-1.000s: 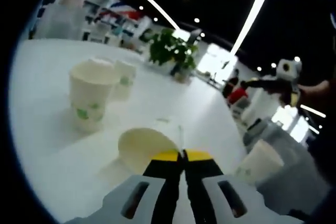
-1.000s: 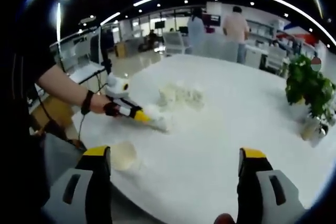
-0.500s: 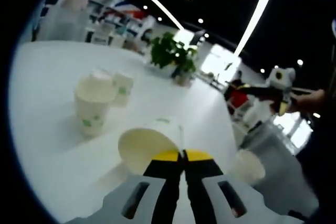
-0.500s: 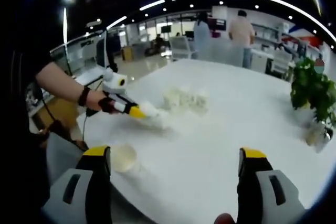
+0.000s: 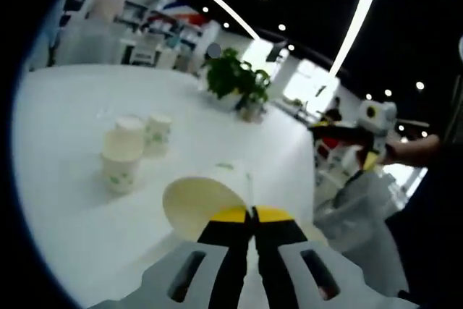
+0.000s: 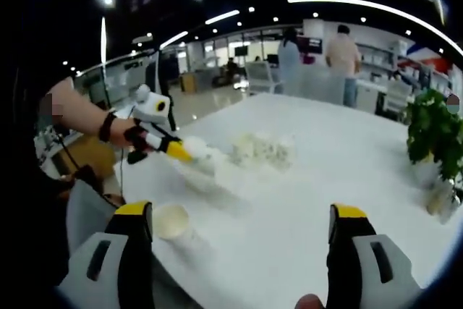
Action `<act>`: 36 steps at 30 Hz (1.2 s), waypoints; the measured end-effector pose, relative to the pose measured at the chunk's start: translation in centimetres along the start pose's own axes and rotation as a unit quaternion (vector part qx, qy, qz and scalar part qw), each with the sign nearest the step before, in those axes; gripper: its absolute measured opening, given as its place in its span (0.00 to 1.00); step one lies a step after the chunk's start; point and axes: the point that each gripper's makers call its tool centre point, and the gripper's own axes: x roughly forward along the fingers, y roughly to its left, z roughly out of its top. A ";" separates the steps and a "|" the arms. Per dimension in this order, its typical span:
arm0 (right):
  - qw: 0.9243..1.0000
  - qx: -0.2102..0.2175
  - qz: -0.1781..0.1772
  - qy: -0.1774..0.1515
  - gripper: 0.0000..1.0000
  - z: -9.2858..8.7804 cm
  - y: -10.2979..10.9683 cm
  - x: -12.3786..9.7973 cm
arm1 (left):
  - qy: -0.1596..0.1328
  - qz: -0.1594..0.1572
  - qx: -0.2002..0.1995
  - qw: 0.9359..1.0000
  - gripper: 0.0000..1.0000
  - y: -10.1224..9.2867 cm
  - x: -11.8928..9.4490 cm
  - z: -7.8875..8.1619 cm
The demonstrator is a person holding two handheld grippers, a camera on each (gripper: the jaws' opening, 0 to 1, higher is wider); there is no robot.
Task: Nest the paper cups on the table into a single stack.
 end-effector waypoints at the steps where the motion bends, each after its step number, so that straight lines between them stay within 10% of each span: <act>1: 1.000 -0.003 0.003 -0.002 1.00 0.0 0.0 -0.1 | -0.001 0.002 0.001 1.000 0.00 -0.5 -0.2 0.2; 13: 0.999 -0.002 0.018 -0.027 1.00 -0.2 -1.1 -1.0 | -0.001 0.007 0.003 1.000 0.00 -4.1 -1.2 3.4; 36: 0.998 0.004 0.040 -0.050 1.00 -0.5 -0.2 -1.7 | 0.117 -0.008 0.124 0.985 0.00 -11.0 -3.0 4.7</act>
